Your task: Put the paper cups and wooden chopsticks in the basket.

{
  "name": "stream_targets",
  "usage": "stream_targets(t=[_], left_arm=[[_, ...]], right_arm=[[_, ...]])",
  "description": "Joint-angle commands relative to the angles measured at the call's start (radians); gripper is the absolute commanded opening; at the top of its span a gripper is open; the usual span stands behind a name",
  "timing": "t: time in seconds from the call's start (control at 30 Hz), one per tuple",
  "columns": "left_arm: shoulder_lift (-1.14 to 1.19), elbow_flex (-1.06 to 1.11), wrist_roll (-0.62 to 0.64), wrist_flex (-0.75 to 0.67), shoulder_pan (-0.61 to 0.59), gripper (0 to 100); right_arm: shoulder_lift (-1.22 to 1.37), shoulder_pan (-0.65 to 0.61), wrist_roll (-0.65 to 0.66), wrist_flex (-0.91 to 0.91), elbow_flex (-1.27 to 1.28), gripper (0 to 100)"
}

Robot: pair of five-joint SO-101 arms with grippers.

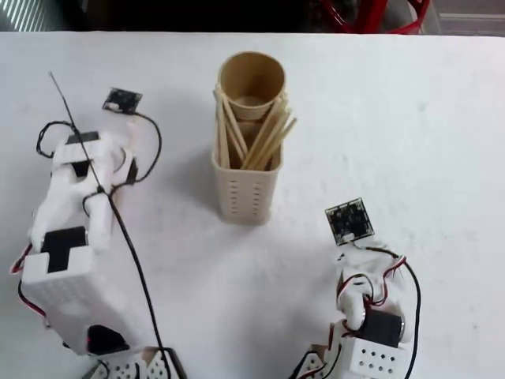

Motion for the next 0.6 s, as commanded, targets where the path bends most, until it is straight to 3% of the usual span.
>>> stream_targets(t=[0.0, 0.57], left_arm=[[-0.007, -0.032, -0.008, 0.058, 0.042, 9], [0.024, -0.041, -0.003, 0.064, 0.044, 9]], right_arm=[[-0.007, -0.004, 0.000, -0.001, 0.009, 1.8], [-0.007, -0.004, 0.000, -0.001, 0.009, 1.8]])
